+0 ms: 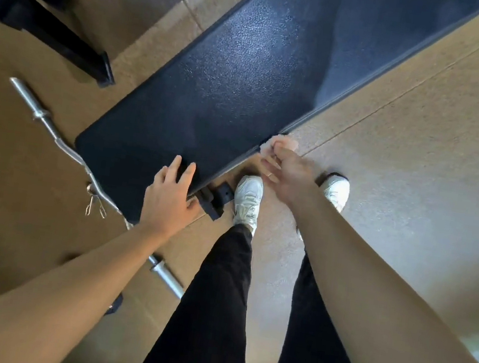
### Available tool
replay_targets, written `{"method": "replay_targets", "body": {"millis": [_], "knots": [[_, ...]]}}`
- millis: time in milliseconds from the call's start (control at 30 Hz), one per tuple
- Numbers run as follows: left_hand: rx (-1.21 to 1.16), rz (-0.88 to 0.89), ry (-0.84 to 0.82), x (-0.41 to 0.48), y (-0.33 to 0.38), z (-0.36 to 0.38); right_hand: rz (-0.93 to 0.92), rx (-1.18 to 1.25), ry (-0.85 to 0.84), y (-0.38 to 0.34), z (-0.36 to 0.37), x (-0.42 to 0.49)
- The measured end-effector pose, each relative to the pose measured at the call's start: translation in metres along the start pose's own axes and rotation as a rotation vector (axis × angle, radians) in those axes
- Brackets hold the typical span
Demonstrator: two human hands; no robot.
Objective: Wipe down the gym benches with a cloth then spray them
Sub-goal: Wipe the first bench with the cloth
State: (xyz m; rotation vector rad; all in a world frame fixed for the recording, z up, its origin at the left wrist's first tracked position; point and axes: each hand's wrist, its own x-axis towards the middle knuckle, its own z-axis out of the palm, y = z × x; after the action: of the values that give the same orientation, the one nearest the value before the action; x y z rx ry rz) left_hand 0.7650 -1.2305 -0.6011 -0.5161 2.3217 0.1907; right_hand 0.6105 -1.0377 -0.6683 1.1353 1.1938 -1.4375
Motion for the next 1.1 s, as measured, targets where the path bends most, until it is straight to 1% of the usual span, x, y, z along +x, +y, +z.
{"method": "replay_targets", "body": {"millis": [133,300,400,433,500,567,667,767,900,1000,1100], "knots": [[-0.039,-0.075,-0.051,-0.021,-0.016,0.014,0.026,-0.14,-0.013,0.049,0.029,-0.012],[-0.216,-0.126,-0.068,-0.039,-0.025,0.027,0.12,-0.208,-0.024,0.098,0.066,-0.025],[-0.443,-0.156,-0.008,-0.048,-0.037,0.032,0.154,-0.317,-0.05,0.124,0.083,-0.031],[-0.551,-0.176,0.005,-0.053,-0.043,0.032,0.167,-0.382,-0.093,0.131,0.087,-0.034],[-0.792,-0.188,0.036,-0.068,-0.054,0.027,0.16,-0.585,-0.238,0.14,0.092,-0.048],[-0.979,-0.223,0.074,-0.088,-0.065,0.021,0.099,-0.735,-0.324,0.142,0.093,-0.064],[-1.166,-0.256,0.098,-0.12,-0.076,0.009,-0.063,-0.834,-0.35,0.139,0.089,-0.094],[-1.213,-0.236,0.144,-0.151,-0.076,0.0,-0.21,-0.96,-0.384,0.139,0.086,-0.129],[-1.383,-0.312,0.257,-0.188,-0.067,-0.011,-0.398,-1.144,-0.49,0.139,0.086,-0.17],[-1.547,-0.416,0.351,-0.218,-0.067,-0.024,-0.548,-1.211,-0.46,0.131,0.089,-0.202],[-1.689,-0.511,0.392,-0.245,-0.078,-0.036,-0.682,-1.213,-0.419,0.126,0.099,-0.228]]}}
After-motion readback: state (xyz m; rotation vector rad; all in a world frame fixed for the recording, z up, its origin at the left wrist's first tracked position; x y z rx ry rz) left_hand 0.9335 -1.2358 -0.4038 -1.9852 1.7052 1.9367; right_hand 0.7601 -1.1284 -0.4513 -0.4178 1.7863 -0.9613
